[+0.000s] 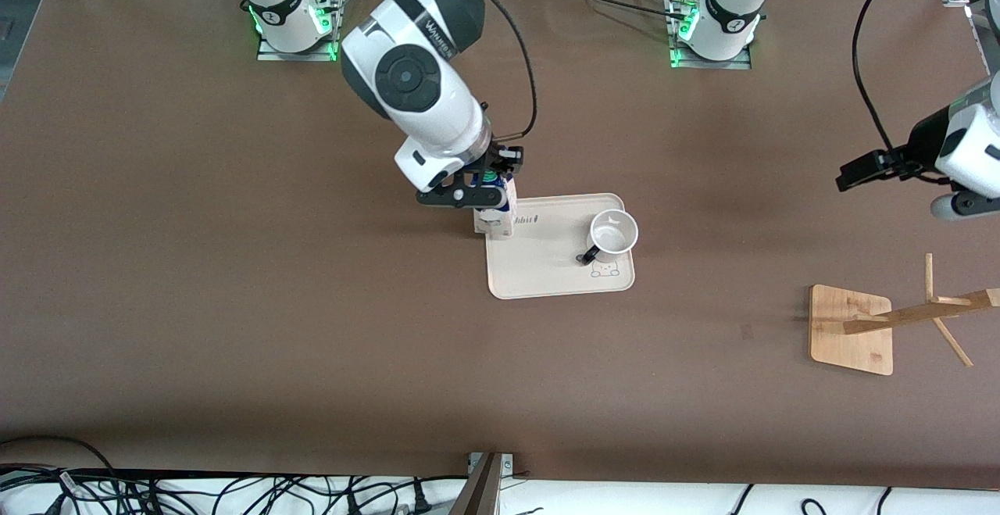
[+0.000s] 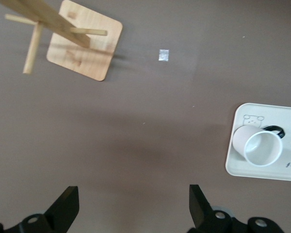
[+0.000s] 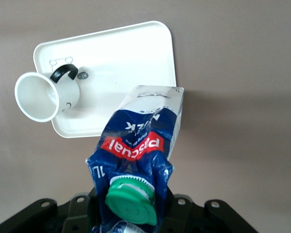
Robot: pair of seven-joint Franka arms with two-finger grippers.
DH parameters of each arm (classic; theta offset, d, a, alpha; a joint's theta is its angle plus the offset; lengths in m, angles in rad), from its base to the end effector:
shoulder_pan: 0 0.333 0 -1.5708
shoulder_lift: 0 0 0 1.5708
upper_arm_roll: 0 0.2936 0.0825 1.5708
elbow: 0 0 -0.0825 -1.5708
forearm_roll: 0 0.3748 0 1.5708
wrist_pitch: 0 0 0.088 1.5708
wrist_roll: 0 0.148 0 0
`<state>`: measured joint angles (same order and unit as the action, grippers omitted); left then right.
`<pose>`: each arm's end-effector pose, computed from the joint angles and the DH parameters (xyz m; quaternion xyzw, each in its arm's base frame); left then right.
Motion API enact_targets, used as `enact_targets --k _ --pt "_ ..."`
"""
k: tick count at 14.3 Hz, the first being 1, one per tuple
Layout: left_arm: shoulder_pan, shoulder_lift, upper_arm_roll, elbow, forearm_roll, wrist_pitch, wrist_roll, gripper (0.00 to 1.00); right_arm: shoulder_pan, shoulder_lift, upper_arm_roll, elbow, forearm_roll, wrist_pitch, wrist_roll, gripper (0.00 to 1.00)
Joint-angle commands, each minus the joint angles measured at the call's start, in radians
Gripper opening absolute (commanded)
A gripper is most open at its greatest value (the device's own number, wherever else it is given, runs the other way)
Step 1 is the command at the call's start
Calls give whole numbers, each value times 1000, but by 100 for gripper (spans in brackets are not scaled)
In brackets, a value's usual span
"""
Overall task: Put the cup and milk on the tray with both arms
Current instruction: 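Carry the carton toward the tray while the left gripper withdraws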
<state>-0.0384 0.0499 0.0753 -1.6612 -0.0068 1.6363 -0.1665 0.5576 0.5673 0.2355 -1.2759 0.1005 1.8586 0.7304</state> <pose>0.5560 0.0189 0.4973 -0.9941 -0.1018 0.0373 0.0009 0.5049 0.4855 0.3788 -0.9937 0.0011 0.0655 0.0906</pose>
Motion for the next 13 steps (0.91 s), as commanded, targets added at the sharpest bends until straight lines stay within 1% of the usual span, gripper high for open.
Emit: enact_targets --k 1,4,8,11,13 --pt "9 -62 -11 -75 56 27 22 100 30 20 -7 30 -34 -4 -97 43" --pt "15 -73 -12 -87 62 24 22 100 30 51 -8 32 -38 -6 -238 43" --pt "12 -71 -23 -72 57 -4 12 100 25 91 -8 50 -36 43 -258 43" --pt "12 -71 -22 -71 54 -3 21 100 25 158 -8 98 -36 138 -301 43" --pt "12 -68 -22 -54 56 -3 22 100 24 181 -7 122 -30 162 -301 42"
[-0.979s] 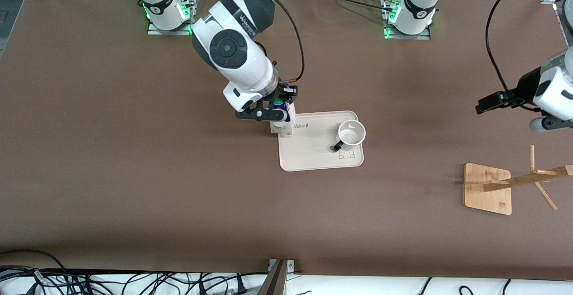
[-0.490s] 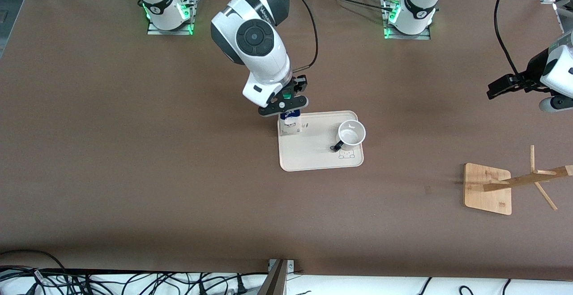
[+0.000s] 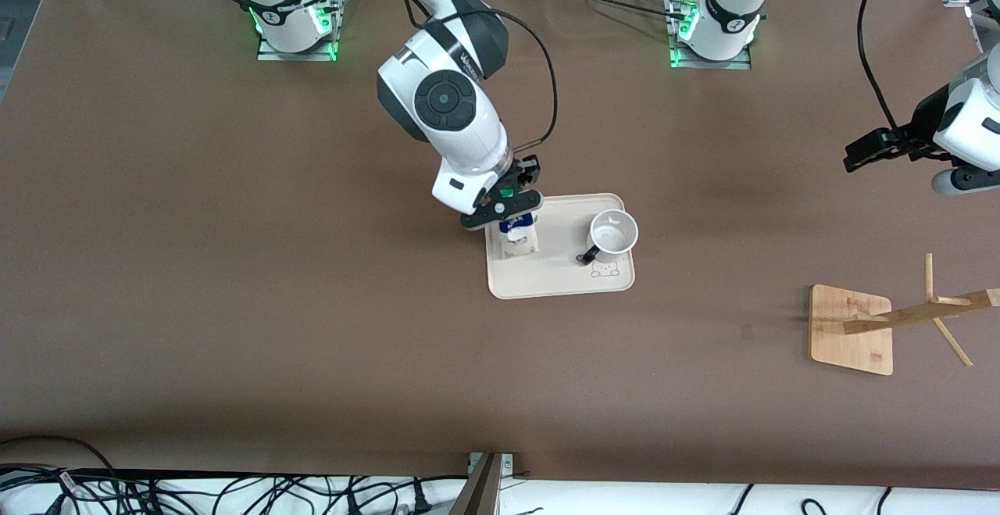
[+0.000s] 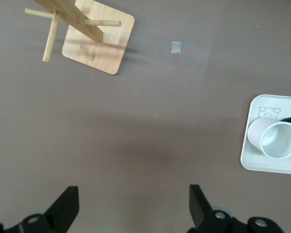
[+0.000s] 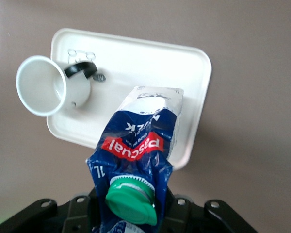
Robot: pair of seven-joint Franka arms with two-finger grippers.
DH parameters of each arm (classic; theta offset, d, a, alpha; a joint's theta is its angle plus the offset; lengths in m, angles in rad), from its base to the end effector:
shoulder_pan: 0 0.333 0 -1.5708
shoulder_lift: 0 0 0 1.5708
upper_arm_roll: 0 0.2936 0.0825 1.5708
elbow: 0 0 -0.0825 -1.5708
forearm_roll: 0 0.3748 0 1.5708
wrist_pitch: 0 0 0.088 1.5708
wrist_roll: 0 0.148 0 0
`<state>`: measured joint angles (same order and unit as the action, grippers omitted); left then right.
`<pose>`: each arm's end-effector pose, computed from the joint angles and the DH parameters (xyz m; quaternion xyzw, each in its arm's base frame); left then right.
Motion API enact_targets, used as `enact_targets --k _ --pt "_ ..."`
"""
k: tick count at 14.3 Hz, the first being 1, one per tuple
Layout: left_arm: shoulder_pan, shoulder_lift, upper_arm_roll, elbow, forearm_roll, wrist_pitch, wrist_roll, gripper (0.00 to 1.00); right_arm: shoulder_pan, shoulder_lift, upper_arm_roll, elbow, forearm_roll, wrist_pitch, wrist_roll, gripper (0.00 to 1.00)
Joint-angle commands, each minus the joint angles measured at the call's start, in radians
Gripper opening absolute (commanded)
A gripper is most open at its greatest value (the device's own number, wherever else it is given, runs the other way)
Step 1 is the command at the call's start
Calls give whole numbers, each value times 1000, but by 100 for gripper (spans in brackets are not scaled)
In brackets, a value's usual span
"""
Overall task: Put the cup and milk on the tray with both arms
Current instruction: 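Lower the carton onto the tray beside the mug with the right gripper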
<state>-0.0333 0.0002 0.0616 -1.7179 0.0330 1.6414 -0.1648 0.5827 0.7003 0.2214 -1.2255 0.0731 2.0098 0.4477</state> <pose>0.5415 0.0200 0.4989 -0.9946 -0.0945 0.0371 0.0190 0.5286 0.5076 0.3216 -0.9843 -0.1340 0.0203 0.1127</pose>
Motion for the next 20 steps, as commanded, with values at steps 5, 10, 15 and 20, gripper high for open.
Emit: enact_targets --k 5,10,15,20 --pt "7 -12 -3 15 21 -8 13 100 -76 62 4 77 93 -146 20 41" --pt "9 -3 3 44 21 -12 21 100 -52 71 7 80 93 -143 91 41" --pt "7 9 -3 64 21 -14 5 100 -38 80 10 81 94 -37 88 41" --pt "7 9 -6 64 21 -14 5 100 -40 123 10 81 94 26 91 41"
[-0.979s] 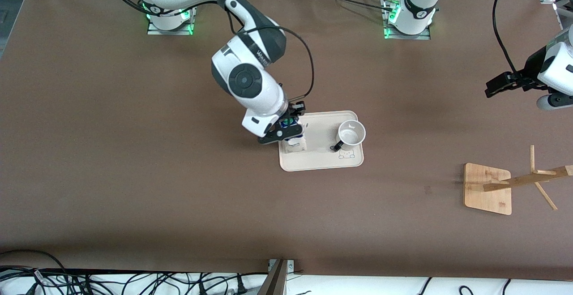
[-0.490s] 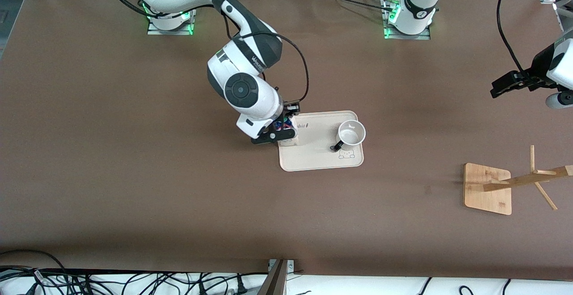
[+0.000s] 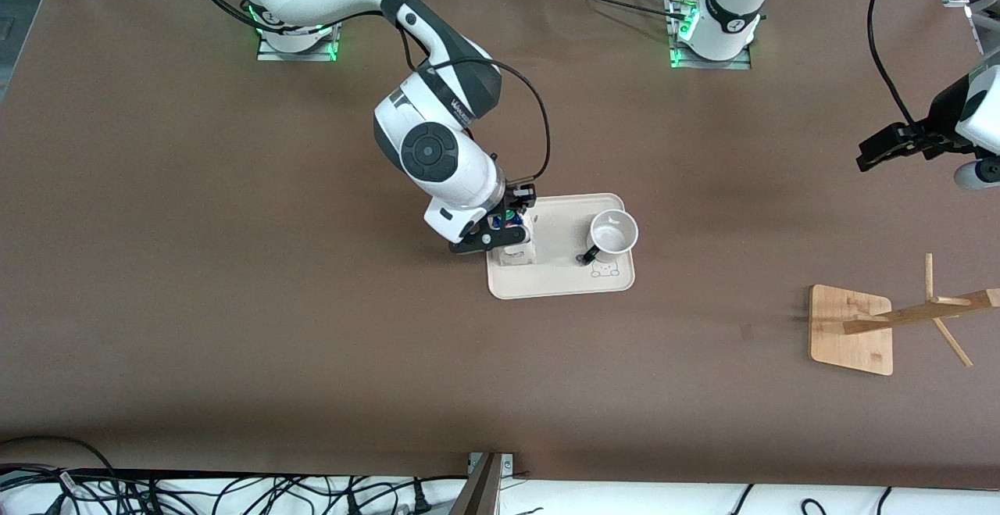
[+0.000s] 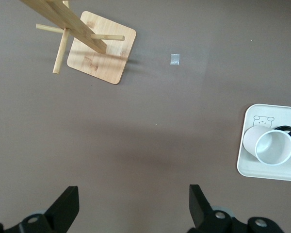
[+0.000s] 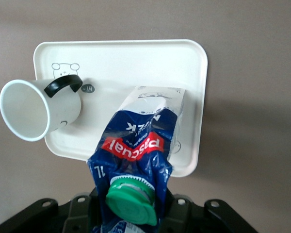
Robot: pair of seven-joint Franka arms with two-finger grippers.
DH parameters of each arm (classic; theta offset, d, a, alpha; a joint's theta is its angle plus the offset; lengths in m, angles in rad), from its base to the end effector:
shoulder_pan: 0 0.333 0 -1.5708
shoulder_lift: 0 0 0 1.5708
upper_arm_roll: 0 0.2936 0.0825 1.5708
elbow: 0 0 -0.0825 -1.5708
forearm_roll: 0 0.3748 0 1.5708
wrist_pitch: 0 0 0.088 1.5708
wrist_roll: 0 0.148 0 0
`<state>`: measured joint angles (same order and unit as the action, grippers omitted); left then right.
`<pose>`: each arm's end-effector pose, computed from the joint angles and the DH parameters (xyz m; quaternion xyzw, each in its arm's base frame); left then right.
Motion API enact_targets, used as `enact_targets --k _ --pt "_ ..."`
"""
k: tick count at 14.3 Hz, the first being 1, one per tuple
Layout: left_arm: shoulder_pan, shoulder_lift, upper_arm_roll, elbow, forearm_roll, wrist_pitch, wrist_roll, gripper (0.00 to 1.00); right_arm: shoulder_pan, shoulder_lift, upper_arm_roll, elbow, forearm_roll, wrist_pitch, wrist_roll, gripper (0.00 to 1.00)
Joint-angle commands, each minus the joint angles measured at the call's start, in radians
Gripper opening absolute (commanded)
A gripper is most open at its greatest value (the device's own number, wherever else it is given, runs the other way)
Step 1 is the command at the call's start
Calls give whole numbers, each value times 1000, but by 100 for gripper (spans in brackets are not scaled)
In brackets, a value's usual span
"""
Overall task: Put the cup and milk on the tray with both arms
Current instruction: 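Lower the carton onto the tray beside the mug with the right gripper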
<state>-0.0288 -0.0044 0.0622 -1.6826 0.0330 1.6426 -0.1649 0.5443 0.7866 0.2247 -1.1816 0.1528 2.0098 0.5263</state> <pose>0.5449 0.0229 0.5178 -0.9949 -0.0975 0.0167 0.0174 0.5482 0.4960 0.2822 -0.9870 -0.0554 0.0657 0.1355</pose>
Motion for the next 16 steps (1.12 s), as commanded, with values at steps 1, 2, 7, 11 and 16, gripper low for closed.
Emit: enact_targets --k 1,2,7,11,16 --pt "3 14 -5 29 21 -17 5 100 0 42 7 37 14 41 12 41" --pt "3 14 -5 27 21 -17 5 100 0 45 7 37 14 44 12 41" --pt "3 11 -5 29 13 -27 11 100 2 42 5 33 10 40 23 100" --pt "3 11 -5 29 10 -27 7 100 2 34 7 37 11 43 64 100" --pt "3 12 -4 29 10 -27 7 100 8 2 8 37 11 30 127 100"
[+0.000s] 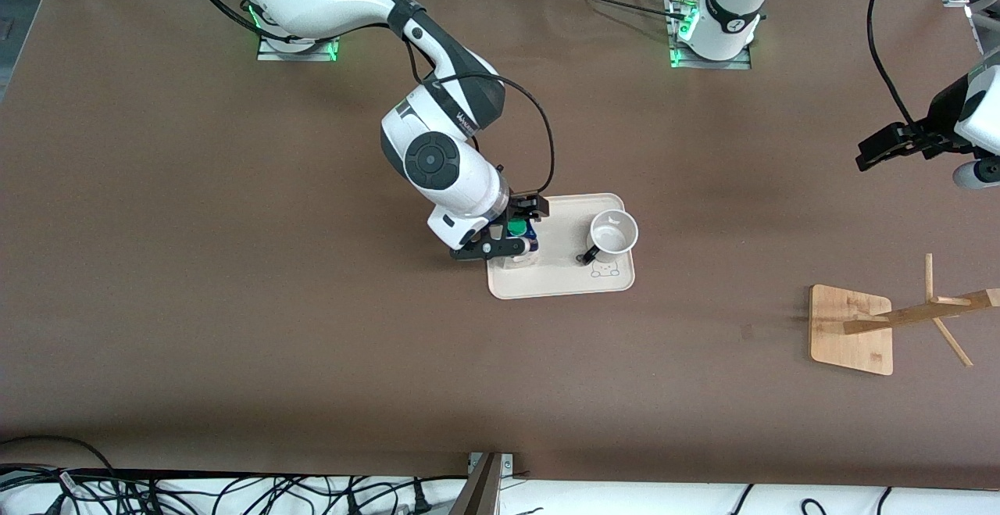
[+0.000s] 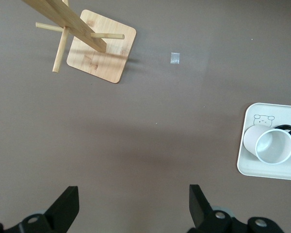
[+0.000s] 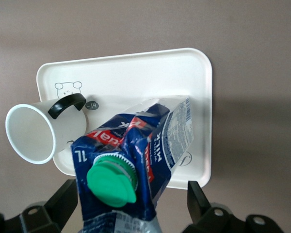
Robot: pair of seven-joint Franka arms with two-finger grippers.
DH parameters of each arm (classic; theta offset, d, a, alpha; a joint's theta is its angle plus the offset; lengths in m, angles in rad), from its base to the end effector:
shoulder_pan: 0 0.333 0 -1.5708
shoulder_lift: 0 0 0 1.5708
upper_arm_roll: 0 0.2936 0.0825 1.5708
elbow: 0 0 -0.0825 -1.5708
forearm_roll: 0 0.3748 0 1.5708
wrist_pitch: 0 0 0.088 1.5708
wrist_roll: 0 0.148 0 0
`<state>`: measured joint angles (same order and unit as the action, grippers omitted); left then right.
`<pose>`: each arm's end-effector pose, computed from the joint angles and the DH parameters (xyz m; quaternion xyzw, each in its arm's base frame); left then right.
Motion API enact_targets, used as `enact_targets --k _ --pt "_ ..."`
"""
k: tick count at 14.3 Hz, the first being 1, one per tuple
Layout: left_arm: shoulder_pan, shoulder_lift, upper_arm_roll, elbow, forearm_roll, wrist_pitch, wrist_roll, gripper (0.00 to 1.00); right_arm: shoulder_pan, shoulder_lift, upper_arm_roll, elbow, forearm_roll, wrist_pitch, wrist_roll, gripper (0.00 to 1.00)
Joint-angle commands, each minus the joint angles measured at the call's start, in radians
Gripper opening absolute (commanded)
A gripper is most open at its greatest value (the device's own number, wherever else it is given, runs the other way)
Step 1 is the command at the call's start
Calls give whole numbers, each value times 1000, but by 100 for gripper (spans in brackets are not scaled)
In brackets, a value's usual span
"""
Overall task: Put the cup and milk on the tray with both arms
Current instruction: 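Lower the carton onto the tray beside the mug with the right gripper, then open the right gripper and draw it back from the carton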
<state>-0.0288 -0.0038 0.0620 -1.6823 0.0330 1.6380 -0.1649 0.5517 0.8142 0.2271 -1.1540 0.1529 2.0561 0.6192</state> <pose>0.5444 0.0228 0.5173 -0.9949 -0.0974 0.0191 0.0176 0.5541 0.5053 0.2796 -0.9874 -0.0081 0.0556 0.1480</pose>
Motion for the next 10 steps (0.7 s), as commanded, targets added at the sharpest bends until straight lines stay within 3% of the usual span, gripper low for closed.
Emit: enact_targets --k 1,6,10 --pt "3 11 -4 29 10 -23 7 100 2 -39 5 10 11 -27 66 100" --pt "3 10 -4 29 10 -23 7 100 -12 -205 -18 11 -9 -229 152 100" --pt "3 10 -5 29 10 -23 7 100 -18 -338 -178 16 -9 -313 136 100"
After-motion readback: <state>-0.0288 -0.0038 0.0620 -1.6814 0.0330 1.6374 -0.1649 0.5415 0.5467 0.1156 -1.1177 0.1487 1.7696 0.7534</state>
